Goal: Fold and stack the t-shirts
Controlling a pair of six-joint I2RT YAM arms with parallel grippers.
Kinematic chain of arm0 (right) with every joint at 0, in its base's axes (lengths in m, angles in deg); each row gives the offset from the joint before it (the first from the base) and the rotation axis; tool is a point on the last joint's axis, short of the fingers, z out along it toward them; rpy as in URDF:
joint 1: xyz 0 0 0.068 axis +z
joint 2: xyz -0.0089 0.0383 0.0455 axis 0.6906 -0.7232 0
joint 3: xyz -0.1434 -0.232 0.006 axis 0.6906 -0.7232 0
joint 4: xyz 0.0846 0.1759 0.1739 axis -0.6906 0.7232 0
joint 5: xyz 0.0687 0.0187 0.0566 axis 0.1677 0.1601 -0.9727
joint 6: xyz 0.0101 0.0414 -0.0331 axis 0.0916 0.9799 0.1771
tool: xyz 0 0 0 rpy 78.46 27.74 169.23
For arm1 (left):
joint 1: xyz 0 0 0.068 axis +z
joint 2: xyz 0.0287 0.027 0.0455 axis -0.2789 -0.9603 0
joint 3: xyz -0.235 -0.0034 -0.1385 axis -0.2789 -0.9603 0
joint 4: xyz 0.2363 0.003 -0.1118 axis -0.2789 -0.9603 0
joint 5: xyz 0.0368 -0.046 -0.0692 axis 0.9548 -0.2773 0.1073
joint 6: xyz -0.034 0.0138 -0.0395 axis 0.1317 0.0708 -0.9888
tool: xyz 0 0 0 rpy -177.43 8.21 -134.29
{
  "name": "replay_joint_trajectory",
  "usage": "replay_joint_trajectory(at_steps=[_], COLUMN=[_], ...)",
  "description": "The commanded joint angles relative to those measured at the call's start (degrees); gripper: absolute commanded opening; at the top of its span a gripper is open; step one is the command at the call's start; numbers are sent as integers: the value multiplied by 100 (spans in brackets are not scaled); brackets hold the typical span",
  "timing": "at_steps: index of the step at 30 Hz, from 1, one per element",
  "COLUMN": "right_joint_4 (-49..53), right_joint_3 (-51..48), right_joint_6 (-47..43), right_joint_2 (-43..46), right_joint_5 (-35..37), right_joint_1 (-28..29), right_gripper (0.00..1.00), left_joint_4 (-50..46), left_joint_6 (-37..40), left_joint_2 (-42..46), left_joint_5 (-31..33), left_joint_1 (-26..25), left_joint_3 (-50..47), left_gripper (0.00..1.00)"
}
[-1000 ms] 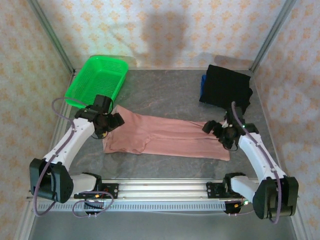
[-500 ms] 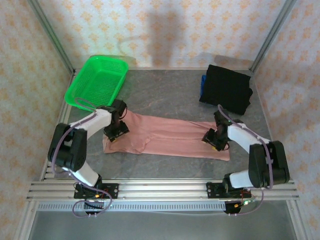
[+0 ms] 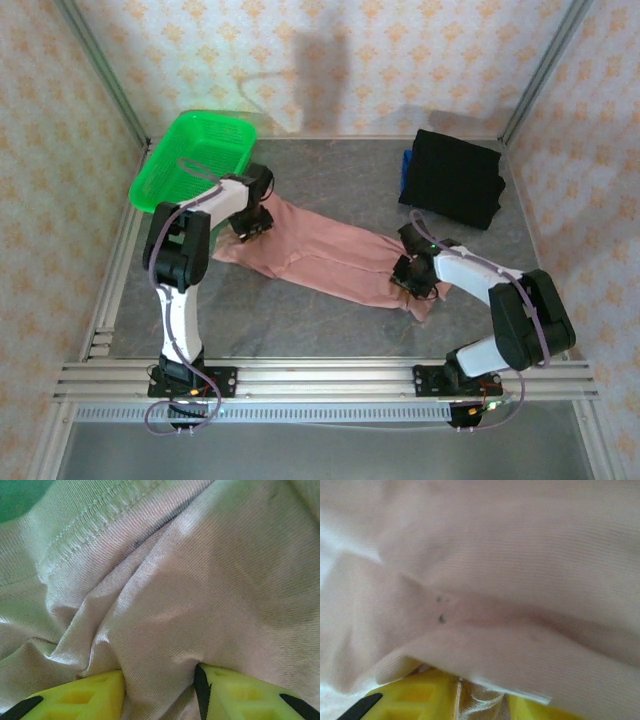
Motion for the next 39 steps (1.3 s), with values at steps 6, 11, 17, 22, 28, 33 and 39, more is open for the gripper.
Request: replay_joint_trajectory(at_steps=[6, 11, 17, 22, 28, 33, 39], right_joint_4=[-901, -1618, -2664, -3040, -2067, -389, 1420], right_joint_3=[-149, 176, 584, 1277, 1805, 2154, 2217], right_joint_6=[1741, 2719, 3980, 4610, 4153, 2939, 901], right_joint_2=[-694, -1147, -1617, -1843, -817, 269, 1356], right_joint_5=[-1133, -1343, -1541, -1591, -1373, -977, -510], right_joint_1=[1250, 2014, 2532, 3074, 3100, 2976, 2241], right_gripper=[32, 32, 32, 39, 57, 67, 81], left_joint_4=[-479, -933, -1097, -915, -724, -814, -808], left_joint_6=[499, 705, 539, 415, 413, 600, 885], left_joint_2=[-1964, -3025, -3995, -4227, -3601, -2451, -75], left_joint_5=[-174, -593, -1095, -1332, -1779, -2039, -2012], left_joint_1=[-159, -183, -233, -213, -175, -96, -216], left_joint_3=[2470, 4182, 5687, 6110, 6075, 6002, 3916], left_gripper=[43, 44, 44, 43, 71, 82, 85])
